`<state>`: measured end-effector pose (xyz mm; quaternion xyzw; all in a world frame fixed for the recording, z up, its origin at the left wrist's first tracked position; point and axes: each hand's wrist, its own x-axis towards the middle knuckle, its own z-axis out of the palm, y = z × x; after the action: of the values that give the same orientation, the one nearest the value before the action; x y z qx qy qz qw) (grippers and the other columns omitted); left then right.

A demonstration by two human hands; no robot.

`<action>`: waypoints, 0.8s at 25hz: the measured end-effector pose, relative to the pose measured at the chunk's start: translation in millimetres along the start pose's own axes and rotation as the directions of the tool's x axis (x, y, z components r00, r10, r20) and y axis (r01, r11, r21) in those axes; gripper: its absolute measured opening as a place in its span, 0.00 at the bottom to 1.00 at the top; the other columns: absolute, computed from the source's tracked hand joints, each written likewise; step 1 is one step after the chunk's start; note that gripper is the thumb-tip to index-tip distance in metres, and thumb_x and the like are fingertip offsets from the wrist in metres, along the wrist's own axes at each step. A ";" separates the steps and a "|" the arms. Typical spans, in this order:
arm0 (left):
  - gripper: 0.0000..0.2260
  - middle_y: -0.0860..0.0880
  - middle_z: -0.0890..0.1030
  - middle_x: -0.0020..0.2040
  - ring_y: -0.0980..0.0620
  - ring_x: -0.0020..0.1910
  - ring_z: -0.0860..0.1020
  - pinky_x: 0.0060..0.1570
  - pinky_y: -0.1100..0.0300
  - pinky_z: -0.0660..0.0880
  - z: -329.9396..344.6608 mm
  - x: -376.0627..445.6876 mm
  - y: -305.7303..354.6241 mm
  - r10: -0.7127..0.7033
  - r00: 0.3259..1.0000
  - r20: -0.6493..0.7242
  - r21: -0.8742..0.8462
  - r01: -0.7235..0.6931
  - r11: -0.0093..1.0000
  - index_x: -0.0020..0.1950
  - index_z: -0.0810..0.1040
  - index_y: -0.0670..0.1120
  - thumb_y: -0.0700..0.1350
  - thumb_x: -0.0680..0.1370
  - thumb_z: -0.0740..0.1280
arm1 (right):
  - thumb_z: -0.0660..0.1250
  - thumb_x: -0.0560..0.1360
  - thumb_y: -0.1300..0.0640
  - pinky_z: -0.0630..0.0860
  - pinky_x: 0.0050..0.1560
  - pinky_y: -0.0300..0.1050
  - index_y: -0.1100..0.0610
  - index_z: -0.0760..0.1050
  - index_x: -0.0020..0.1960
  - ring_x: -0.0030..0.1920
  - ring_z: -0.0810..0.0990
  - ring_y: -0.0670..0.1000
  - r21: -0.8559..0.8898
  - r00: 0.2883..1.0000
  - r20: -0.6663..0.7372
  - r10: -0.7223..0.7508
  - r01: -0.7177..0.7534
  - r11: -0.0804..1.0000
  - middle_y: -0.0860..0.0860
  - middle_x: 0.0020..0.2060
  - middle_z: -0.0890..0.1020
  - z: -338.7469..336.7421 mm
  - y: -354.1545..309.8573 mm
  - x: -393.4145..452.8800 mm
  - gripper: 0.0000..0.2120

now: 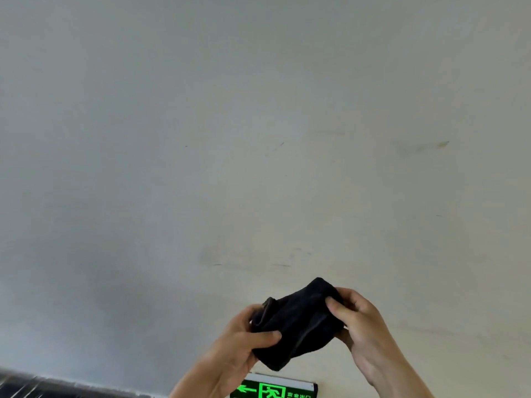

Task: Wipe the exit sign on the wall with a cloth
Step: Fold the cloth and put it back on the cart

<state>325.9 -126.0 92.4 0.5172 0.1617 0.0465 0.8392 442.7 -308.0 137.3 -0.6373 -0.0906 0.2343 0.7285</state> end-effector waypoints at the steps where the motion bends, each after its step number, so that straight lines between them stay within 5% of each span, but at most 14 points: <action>1: 0.26 0.38 0.84 0.52 0.40 0.51 0.83 0.44 0.54 0.81 -2.5 0.1 4.7 0.017 1.000 -0.015 0.017 -0.017 1.000 0.62 0.77 0.35 0.30 0.63 0.74 | 0.66 0.78 0.66 0.79 0.34 0.40 0.63 0.80 0.52 0.38 0.85 0.49 0.002 1.000 0.013 0.004 -0.004 1.000 0.53 0.39 0.86 0.4 0.3 0.0 0.06; 6: 0.16 0.39 0.83 0.58 0.39 0.58 0.81 0.47 0.46 0.80 -13.6 -3.7 23.5 0.054 0.998 -0.043 -0.039 -0.056 0.998 0.60 0.83 0.46 0.43 0.72 0.73 | 0.66 0.78 0.66 0.81 0.37 0.45 0.63 0.77 0.57 0.42 0.85 0.52 0.035 0.992 0.119 0.051 -0.055 0.998 0.55 0.42 0.86 11.1 2.4 1.4 0.08; 10: 0.16 0.41 0.84 0.56 0.43 0.53 0.83 0.49 0.43 0.81 -26.8 -20.1 30.5 0.095 0.987 -0.129 -0.017 -0.098 0.995 0.58 0.84 0.50 0.48 0.71 0.73 | 0.70 0.75 0.65 0.82 0.41 0.47 0.47 0.75 0.61 0.47 0.85 0.54 0.032 0.961 0.276 0.033 -0.043 0.999 0.59 0.50 0.85 31.3 2.9 6.7 0.19; 13: 0.14 0.40 0.85 0.54 0.44 0.49 0.84 0.38 0.52 0.82 -46.9 -41.6 35.0 0.142 0.962 -0.232 -0.014 -0.149 0.989 0.56 0.85 0.48 0.46 0.71 0.72 | 0.69 0.76 0.65 0.82 0.42 0.48 0.49 0.79 0.60 0.47 0.86 0.54 -0.034 0.930 0.364 0.060 -0.051 0.998 0.56 0.49 0.86 60.1 8.8 11.8 0.16; 20: 0.15 0.38 0.85 0.53 0.40 0.50 0.84 0.39 0.51 0.83 -115.3 -115.3 46.3 0.224 0.798 -0.560 -0.034 -0.292 0.956 0.58 0.81 0.40 0.40 0.72 0.72 | 0.69 0.76 0.66 0.83 0.38 0.45 0.53 0.81 0.55 0.46 0.86 0.53 -0.105 0.852 0.511 0.116 -0.073 0.992 0.54 0.46 0.87 168.0 38.2 11.8 0.12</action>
<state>184.5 -34.6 111.5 0.4480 0.3209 0.3166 0.7720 372.1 -150.7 127.0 -0.5840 -0.2605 0.4282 0.6386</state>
